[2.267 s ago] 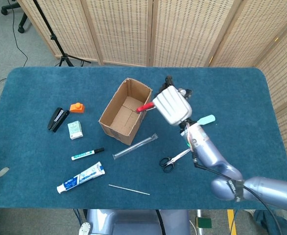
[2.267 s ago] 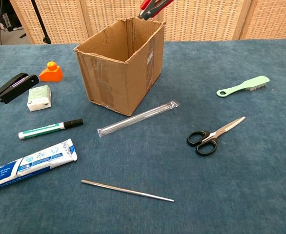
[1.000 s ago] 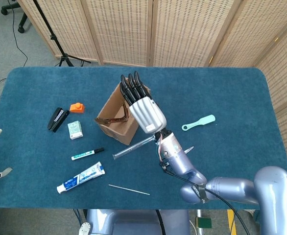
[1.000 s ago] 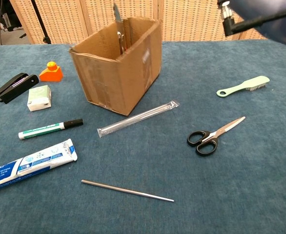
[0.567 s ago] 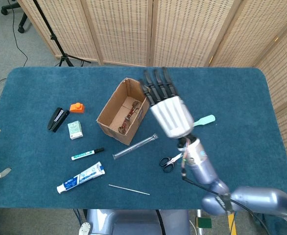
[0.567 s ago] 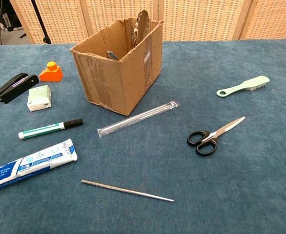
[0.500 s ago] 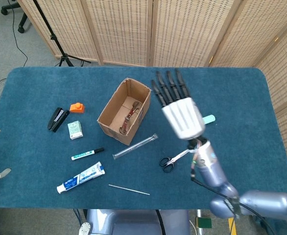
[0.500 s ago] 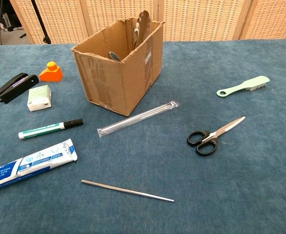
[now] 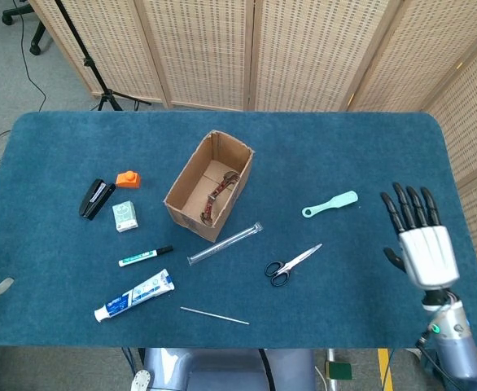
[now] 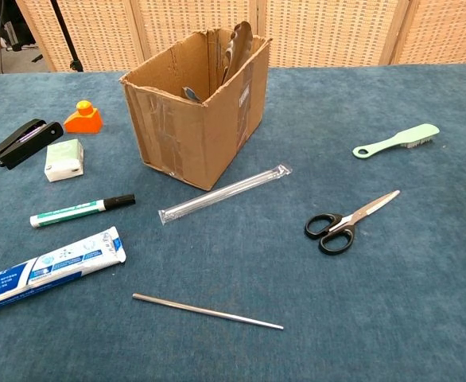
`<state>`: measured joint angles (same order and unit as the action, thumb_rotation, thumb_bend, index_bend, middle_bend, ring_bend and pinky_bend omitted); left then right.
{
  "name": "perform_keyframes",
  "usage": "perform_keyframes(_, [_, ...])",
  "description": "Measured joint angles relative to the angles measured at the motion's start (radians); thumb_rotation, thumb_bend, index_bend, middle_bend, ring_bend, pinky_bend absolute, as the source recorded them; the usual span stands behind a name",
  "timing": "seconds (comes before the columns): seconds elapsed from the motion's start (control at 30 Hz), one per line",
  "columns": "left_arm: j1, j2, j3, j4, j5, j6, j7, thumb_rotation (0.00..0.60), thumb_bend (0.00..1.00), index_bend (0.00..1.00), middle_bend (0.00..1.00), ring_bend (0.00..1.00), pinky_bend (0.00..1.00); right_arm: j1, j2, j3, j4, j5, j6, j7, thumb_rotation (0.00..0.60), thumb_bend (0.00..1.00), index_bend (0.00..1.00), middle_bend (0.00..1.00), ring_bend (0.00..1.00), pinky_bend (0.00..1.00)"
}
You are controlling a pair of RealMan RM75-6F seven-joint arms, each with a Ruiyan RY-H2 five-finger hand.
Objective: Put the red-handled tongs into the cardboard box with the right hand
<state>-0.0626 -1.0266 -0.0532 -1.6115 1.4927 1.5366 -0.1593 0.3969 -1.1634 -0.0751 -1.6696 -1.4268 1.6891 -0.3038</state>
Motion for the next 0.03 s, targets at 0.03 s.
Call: perform_keyframes(0.03, [0.003,-0.007,-0.001,0.005,0.004,0.006,0.005,0.600,0.00,0.00,0.00,0.00,0.05,-0.022,0.003,-0.008,0.012,-0.004,0.002,0.037,0.600,0.00,0.00,0.00,0.00,0.00])
